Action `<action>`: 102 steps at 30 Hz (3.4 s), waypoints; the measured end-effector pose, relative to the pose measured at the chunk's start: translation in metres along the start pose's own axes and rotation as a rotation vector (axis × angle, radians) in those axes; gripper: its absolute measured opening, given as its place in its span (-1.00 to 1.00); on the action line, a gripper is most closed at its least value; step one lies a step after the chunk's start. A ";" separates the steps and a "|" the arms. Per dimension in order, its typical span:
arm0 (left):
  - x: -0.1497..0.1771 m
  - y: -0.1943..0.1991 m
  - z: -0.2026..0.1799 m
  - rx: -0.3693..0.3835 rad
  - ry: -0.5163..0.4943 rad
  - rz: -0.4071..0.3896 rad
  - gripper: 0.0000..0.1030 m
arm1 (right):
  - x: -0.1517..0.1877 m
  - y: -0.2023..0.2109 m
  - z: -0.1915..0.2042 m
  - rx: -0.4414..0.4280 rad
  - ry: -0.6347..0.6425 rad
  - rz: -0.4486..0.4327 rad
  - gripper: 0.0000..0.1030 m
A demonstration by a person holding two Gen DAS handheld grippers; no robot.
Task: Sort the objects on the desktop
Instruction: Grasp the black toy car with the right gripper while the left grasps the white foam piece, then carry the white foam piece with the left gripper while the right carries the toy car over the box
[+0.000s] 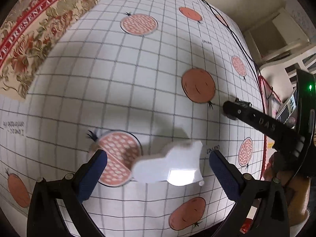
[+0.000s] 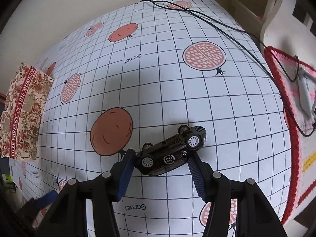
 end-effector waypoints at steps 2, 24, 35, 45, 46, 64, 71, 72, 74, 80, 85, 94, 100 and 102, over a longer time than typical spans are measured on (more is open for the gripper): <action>0.004 -0.004 -0.005 -0.013 -0.011 0.002 1.00 | 0.000 0.001 0.000 -0.004 -0.001 -0.002 0.12; 0.025 -0.019 -0.040 -0.241 -0.175 -0.107 0.63 | 0.008 0.003 0.004 -0.031 -0.032 -0.019 0.12; 0.006 -0.008 -0.030 -0.225 -0.136 -0.134 0.61 | 0.000 -0.002 0.011 -0.038 -0.039 -0.032 0.12; -0.015 0.008 -0.003 -0.230 -0.060 -0.152 0.61 | -0.007 0.000 0.038 -0.076 -0.015 -0.075 0.12; -0.018 0.010 0.001 -0.232 -0.049 -0.155 0.61 | -0.008 0.003 0.039 -0.088 -0.023 -0.086 0.12; -0.060 0.031 0.051 -0.263 0.090 -0.195 0.61 | -0.063 0.060 0.103 -0.103 0.019 -0.336 0.12; -0.080 0.031 0.050 -0.203 0.145 -0.207 0.60 | -0.086 0.066 0.108 -0.128 -0.012 -0.381 0.12; -0.083 0.030 0.051 -0.191 0.151 -0.212 0.60 | -0.088 0.065 0.108 -0.130 -0.010 -0.381 0.12; -0.091 0.026 0.049 -0.199 0.144 -0.218 0.60 | -0.090 0.064 0.106 -0.128 -0.017 -0.385 0.12; -0.100 0.024 0.045 -0.237 0.095 -0.223 0.60 | -0.096 0.060 0.098 -0.175 -0.080 -0.382 0.12; -0.106 0.028 0.037 -0.216 0.092 -0.241 0.60 | -0.097 0.068 0.108 -0.164 -0.070 -0.402 0.12; -0.130 0.088 0.001 -0.078 0.061 -0.409 0.60 | -0.092 0.136 0.128 -0.168 -0.042 -0.576 0.13; -0.135 0.134 0.004 -0.013 0.069 -0.504 0.60 | -0.086 0.162 0.155 -0.165 0.013 -0.641 0.13; -0.142 0.141 0.014 0.009 0.097 -0.523 0.60 | -0.085 0.162 0.167 -0.167 0.034 -0.639 0.13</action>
Point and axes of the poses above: each gripper's, at about its wrist camera, not at the fingertips, and y roughly against the way its jaws point, z to its left, x to its underside, the point moved 5 cm from there along -y, roughly the way its jaws point, and after that the axes turned 7 degrees about z, right-handed, at the moved point
